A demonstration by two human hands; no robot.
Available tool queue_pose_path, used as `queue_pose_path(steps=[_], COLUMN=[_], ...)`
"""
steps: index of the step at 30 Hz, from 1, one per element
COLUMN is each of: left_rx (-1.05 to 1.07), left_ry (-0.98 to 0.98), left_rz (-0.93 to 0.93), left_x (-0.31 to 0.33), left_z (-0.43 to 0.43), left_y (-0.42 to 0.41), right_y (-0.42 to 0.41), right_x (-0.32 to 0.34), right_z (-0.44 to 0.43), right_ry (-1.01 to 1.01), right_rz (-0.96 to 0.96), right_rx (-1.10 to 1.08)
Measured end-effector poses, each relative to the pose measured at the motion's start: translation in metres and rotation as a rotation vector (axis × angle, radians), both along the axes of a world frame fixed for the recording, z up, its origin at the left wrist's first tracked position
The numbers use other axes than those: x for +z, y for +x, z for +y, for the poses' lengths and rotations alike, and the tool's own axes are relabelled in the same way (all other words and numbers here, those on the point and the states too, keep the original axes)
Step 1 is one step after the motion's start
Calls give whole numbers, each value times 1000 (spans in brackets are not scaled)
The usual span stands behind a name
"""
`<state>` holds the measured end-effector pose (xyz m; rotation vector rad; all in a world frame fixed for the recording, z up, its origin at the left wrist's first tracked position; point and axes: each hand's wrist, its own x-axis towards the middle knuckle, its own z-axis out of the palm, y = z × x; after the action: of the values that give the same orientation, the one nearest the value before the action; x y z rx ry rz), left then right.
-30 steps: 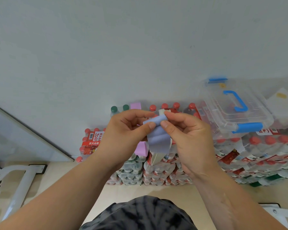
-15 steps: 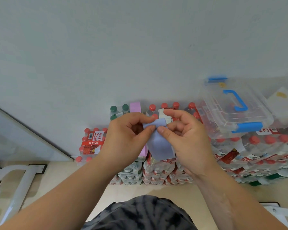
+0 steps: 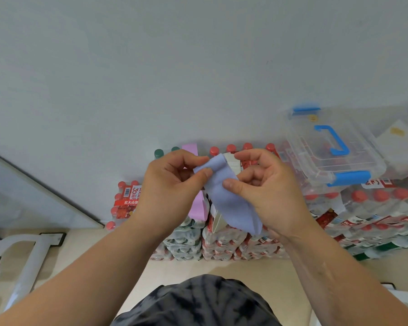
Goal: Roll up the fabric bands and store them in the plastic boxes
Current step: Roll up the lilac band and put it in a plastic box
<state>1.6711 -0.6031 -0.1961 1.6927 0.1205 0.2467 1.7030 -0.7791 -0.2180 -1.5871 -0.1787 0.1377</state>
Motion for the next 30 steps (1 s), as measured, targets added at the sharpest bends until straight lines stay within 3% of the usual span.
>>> queue_pose_path(steps=[10,16,25,30], left_rx=[14,48,5,11], left_ry=[-233,-147,9,43], left_rz=[162,111,57,65], left_x=[11,11,13,15], left_z=[1,-1,-3,0], left_y=[8,10,11,14], right_y=[8,7,12,15], right_x=[-2,-7,-4,-6], right_z=[2,8,5,3], right_ry=[19,10,-2,-43], right_rz=[35,68,171,99], right_rx=[54,-32,26,49])
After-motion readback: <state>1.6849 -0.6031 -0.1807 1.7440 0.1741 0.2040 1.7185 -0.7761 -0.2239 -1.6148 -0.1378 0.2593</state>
